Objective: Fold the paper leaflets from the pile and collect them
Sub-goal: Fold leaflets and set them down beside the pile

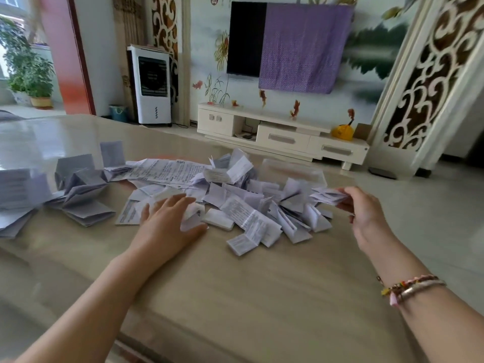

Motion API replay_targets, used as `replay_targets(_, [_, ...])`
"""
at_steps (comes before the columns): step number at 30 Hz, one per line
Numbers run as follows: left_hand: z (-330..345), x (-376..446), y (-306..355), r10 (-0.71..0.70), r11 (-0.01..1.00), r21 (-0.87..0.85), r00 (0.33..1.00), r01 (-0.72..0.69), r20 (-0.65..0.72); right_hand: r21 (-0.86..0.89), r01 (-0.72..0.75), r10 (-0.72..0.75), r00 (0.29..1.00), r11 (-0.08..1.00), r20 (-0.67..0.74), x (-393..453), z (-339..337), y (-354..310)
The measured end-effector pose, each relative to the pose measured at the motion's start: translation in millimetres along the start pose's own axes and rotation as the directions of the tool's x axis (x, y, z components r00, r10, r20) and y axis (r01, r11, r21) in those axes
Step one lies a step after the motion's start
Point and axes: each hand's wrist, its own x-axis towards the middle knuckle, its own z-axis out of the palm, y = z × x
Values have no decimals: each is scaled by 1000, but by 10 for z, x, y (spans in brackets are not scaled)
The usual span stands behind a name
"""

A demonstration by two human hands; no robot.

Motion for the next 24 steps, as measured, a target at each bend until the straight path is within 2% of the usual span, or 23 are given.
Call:
replay_targets(3, [34, 27, -8, -26, 1000, 15, 999, 26, 25, -114, -30, 21, 996, 993, -83, 87, -124, 181])
replay_targets(8, [0, -9, 9, -29, 999, -16, 1000, 28, -3, -478, -68, 76, 997, 875, -3, 147, -148, 401])
replay_targets(10, [-21, -16, 2, -28, 999, -47, 999, 28, -18, -505, -59, 57, 998, 861, -20, 134, -139, 400])
replay_targets(13, [-43, -21, -32, -35, 997, -75, 998, 32, -47, -397, -31, 2, 997, 917, -74, 96, -166, 354])
replay_targets(16, [-54, -35, -22, -45, 995, -88, 994, 36, -99, -389, 100, -139, 988, 916, -73, 16, -174, 243])
replay_targets(21, [-125, -88, 8, -49, 997, -69, 986, 39, -159, -483, 380, -391, 917, 789, 82, -224, 64, 23])
replay_targets(24, [-223, -150, 37, -102, 991, -110, 977, 82, -188, -445, 484, -454, 873, 754, 181, -400, 341, -125])
